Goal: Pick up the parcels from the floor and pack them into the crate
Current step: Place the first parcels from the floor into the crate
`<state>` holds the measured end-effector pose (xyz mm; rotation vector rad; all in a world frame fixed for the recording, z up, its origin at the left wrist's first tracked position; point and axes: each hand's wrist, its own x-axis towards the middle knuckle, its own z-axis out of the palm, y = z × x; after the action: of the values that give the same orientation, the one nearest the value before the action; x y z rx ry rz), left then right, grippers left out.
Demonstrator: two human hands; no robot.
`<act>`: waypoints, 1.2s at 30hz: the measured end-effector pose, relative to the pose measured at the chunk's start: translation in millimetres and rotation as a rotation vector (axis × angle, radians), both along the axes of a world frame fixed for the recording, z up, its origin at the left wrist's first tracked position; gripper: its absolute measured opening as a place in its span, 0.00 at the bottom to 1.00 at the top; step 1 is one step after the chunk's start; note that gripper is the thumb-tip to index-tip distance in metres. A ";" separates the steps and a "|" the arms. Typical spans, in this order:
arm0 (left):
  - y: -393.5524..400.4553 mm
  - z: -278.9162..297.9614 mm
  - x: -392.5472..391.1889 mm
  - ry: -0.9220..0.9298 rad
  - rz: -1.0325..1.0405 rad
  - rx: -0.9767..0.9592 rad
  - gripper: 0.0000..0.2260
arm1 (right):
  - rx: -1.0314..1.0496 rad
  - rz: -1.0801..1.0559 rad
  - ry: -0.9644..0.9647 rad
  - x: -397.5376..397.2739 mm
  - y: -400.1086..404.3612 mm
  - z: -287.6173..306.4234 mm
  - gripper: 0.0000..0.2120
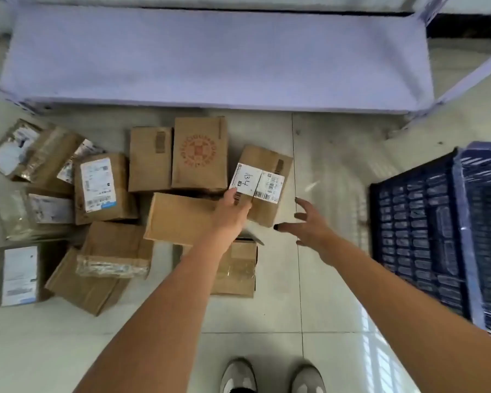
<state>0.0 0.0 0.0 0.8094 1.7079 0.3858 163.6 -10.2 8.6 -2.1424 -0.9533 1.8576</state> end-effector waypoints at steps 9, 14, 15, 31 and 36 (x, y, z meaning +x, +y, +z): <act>5.1 -80.1 19.5 0.427 -0.137 0.011 0.27 | 0.073 -0.059 -0.001 -13.1 17.9 -92.1 0.45; 6.4 -92.0 17.5 0.445 -0.162 -0.027 0.29 | 0.096 -0.076 0.036 -13.5 22.8 -107.5 0.36; 6.7 -92.4 18.1 0.429 -0.168 -0.038 0.29 | 0.102 -0.078 0.032 -12.2 23.2 -109.1 0.34; -41.8 64.9 41.2 -0.089 0.271 -0.139 0.22 | -0.001 -0.151 0.111 20.8 -18.4 34.7 0.36; -54.6 139.8 41.9 -0.119 0.385 -0.172 0.20 | 0.059 -0.078 -0.021 25.1 -27.7 124.2 0.42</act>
<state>41.9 -54.6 139.8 0.3231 1.7555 0.5282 188.6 -37.9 132.9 -2.1373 -0.9032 1.7518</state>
